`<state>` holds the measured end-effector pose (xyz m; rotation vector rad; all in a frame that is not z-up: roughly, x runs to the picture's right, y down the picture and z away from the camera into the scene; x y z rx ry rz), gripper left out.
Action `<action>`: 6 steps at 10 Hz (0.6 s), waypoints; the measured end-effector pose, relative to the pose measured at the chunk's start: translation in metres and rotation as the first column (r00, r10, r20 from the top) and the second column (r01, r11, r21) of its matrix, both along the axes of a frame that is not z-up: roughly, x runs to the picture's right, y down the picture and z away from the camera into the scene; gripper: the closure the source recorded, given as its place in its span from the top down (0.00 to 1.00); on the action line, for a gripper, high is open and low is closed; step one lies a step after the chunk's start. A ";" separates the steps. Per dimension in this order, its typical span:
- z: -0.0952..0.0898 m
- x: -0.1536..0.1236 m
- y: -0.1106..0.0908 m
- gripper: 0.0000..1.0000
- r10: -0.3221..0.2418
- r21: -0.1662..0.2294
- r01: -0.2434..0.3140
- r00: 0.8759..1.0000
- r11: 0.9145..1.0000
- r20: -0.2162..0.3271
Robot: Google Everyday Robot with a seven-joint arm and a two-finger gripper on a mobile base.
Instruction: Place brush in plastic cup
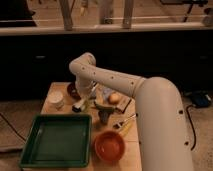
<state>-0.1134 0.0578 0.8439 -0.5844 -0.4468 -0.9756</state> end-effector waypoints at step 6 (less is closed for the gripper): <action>0.008 -0.006 0.005 0.00 0.039 -0.028 -0.040 0.998 0.999 -0.040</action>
